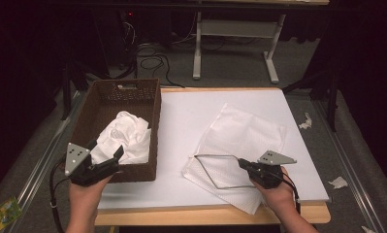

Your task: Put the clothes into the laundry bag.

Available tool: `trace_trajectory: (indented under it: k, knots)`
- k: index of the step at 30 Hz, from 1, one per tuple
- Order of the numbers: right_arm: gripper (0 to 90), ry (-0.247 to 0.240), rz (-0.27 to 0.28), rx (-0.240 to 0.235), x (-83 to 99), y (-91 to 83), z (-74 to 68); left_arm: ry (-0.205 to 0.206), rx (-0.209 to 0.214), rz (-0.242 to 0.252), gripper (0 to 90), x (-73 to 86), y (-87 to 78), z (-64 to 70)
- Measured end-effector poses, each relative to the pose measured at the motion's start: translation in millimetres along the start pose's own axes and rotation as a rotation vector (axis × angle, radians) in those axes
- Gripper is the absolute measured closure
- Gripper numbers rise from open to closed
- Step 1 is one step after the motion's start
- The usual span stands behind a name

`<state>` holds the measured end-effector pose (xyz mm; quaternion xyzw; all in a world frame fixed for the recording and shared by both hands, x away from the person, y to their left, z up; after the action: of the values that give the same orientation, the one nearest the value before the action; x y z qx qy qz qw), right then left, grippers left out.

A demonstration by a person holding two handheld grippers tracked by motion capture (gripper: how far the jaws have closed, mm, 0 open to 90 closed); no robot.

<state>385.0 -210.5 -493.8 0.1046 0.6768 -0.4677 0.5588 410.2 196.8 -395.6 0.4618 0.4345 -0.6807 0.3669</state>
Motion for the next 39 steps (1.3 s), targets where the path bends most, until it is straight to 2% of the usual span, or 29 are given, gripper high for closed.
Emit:
trace_trajectory:
  k: [4,10,13,16,17,19,21,25,26,27,32,37,39]
  knots:
    - [89.2,0.000,0.005,-0.012,-0.1,-1.1,0.6,0.006,-0.001,-0.017,10.7,-12.5,8.9,5.4]
    - [89.1,-0.005,0.005,-0.024,-0.6,-1.3,-1.9,0.002,-0.025,-0.092,8.2,-20.6,32.2,6.6]
    - [89.1,-0.010,0.008,-0.028,-1.4,-1.6,-4.5,0.019,-0.045,-0.136,6.8,-22.2,44.0,5.8]
    - [89.1,-0.012,0.006,-0.035,-1.4,-1.3,-6.7,0.040,-0.064,-0.221,5.5,-19.2,55.8,3.5]
    - [89.1,-0.013,0.004,-0.037,-1.2,-1.3,-6.9,0.060,-0.072,-0.277,4.7,-16.0,60.7,2.0]
    - [89.1,-0.013,0.003,-0.038,-1.2,-1.2,-7.3,0.073,-0.084,-0.338,1.5,-13.1,67.0,-0.6]
    - [89.1,-0.015,0.003,-0.039,-1.2,-1.2,-7.4,0.066,-0.084,-0.396,1.0,-9.8,72.7,-2.4]
    - [89.1,-0.024,0.005,-0.040,-1.5,-1.2,-7.0,0.056,-0.089,-0.560,0.5,1.9,83.8,-9.0]
    - [89.1,-0.024,0.006,-0.041,-1.8,-1.2,-7.0,0.050,-0.109,-0.604,0.4,4.7,86.2,-12.1]
    - [89.1,-0.025,0.004,-0.041,-1.7,-1.4,-7.0,0.050,-0.122,-0.627,0.4,6.0,88.7,-14.7]
    - [89.1,-0.027,0.006,-0.044,-1.9,-1.3,-7.0,0.017,-0.125,-0.748,0.0,15.9,100.1,-21.1]
    - [89.1,-0.027,0.006,-0.044,-2.0,-2.0,-6.7,0.007,-0.126,-0.908,0.0,38.8,112.7,-29.5]
    - [89.1,-0.025,0.007,-0.045,-2.1,-2.4,-6.5,0.000,-0.157,-0.954,0.0,47.9,117.6,-35.1]
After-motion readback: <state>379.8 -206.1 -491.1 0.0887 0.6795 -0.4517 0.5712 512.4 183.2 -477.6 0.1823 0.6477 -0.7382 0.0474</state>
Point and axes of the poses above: each handheld gripper's, and its own axes: y roughly forward along the jaws, x roughly out of its underside, z roughly to its right, the point moved 10 cm from there along y, roughly forward along the jaws, and after that the axes turned 8 degrees about -y, right-handed, at the moved point
